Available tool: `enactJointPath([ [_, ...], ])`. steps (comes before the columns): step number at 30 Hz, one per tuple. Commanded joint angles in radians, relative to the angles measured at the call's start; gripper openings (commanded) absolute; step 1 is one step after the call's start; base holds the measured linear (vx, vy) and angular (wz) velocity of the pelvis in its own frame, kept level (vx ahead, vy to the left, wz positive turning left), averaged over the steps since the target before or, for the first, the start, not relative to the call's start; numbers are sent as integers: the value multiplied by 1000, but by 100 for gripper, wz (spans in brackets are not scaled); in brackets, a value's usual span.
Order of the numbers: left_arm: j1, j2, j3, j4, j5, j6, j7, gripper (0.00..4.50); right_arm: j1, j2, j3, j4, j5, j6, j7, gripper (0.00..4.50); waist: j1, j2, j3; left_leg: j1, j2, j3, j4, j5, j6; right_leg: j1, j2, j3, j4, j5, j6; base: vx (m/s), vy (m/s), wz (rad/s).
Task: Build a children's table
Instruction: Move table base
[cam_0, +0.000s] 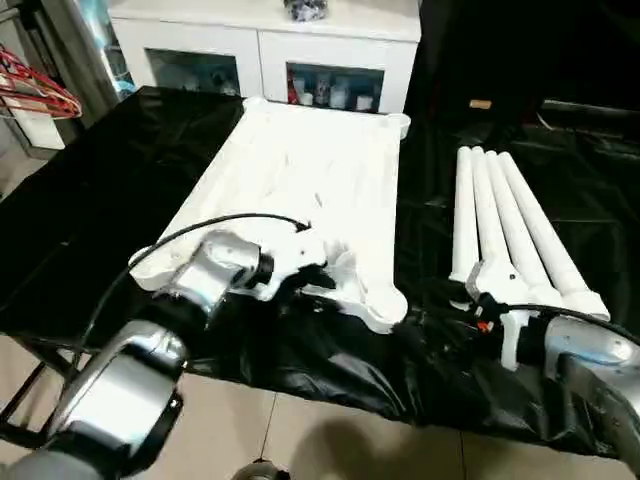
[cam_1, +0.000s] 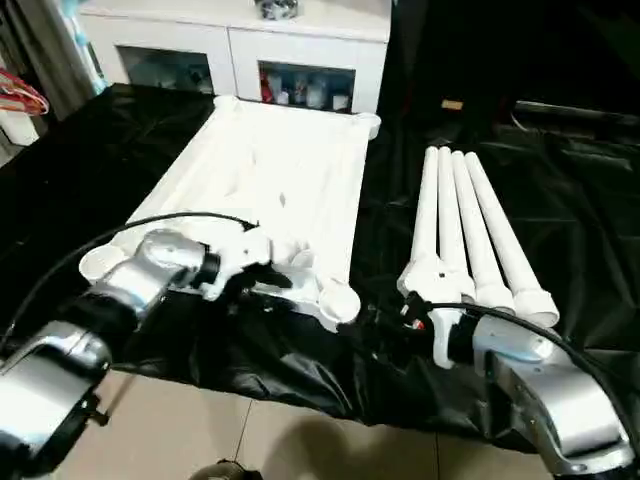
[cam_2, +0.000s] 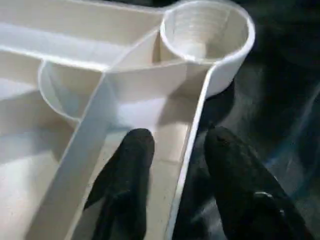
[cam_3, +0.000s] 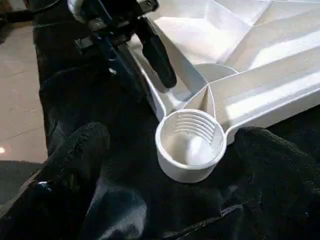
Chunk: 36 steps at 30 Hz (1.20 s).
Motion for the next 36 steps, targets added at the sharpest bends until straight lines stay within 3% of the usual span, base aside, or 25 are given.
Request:
enactJointPath([
  [1, -27, -5, -13, 35, 26, -24, -7, 166, 4, -7, -1, -20, -1, 12, 5, 450, 3, -3, -65, 27, 149, -71, -90, -249, 10, 37, -156, 87, -74, -109, -251, 0, 0, 0],
  [4, -42, -14, -5, 81, 36, -38, -15, 160, 1, -6, 3, -27, 4, 21, 2, 450, 4, -4, -64, 30, 152, -72, -91, -264, -2, 36, -160, 88, -77, -128, -255, 0, 0, 0],
  [5, -43, -15, -2, 85, 35, -36, -18, 130, 1, -6, 3, -28, 5, 23, 2, 450, 4, -2, -65, 30, 152, -73, -91, -261, -5, 37, -160, 88, -75, -124, -256, 0, 0, 0],
  [9, -48, -22, 12, 107, 31, -44, -23, 113, -4, -4, 4, -22, 5, 25, -2, 450, 4, -4, -66, 28, 151, -72, -91, -246, 2, 38, -160, 87, -70, -84, -265, 0, 0, 0],
  [16, -38, -25, 40, 111, 14, -45, -51, 44, -18, -1, 19, -8, -9, 20, 2, 450, 5, -10, -65, 26, 153, -70, -92, -224, 15, 38, -160, 86, -66, -78, -267, 0, 0, 0],
  [21, -9, -12, 28, 82, 39, -44, -33, 12, -24, 2, 27, -3, -18, 14, -3, 450, -1, -11, -63, 22, 152, -70, -91, -231, 17, 39, -162, 86, -72, -117, -260, 0, 0, 0],
  [26, 55, -11, 45, -6, 68, -31, 96, 4, -21, 2, 23, -6, -18, 12, -5, 450, -1, -7, -60, 26, 155, -70, -92, -262, 3, 34, -161, 88, -75, -152, -256, 0, 0, 0],
  [28, 92, -17, 59, -82, 61, 8, 133, 4, -18, 1, 22, -6, -19, 11, -6, 450, -1, -9, -60, 26, 156, -70, -93, -270, -2, 36, -163, 88, -75, -171, -254, 0, 0, 0],
  [29, 142, -31, 72, -185, 47, 37, 154, 4, -16, 0, 23, -4, -21, 7, -7, 450, -2, -15, -61, 24, 157, -71, -93, -260, -1, 38, -164, 88, -75, -181, -247, 0, 0, 0],
  [33, 188, -44, 69, -280, 40, 53, 151, 4, -17, 1, 26, 0, -23, 6, -8, 450, 0, -16, -60, 23, 150, -64, -87, -230, 20, 33, -161, 89, -81, -202, -231, 0, 0, 0],
  [36, 225, -58, 50, -344, 45, 0, 164, 4, -26, 4, 32, 7, -27, 4, -8, 450, 1, -16, -60, 24, 150, -64, -90, -230, 30, 29, -154, 87, -83, -235, -210, 0, 0, 0],
])
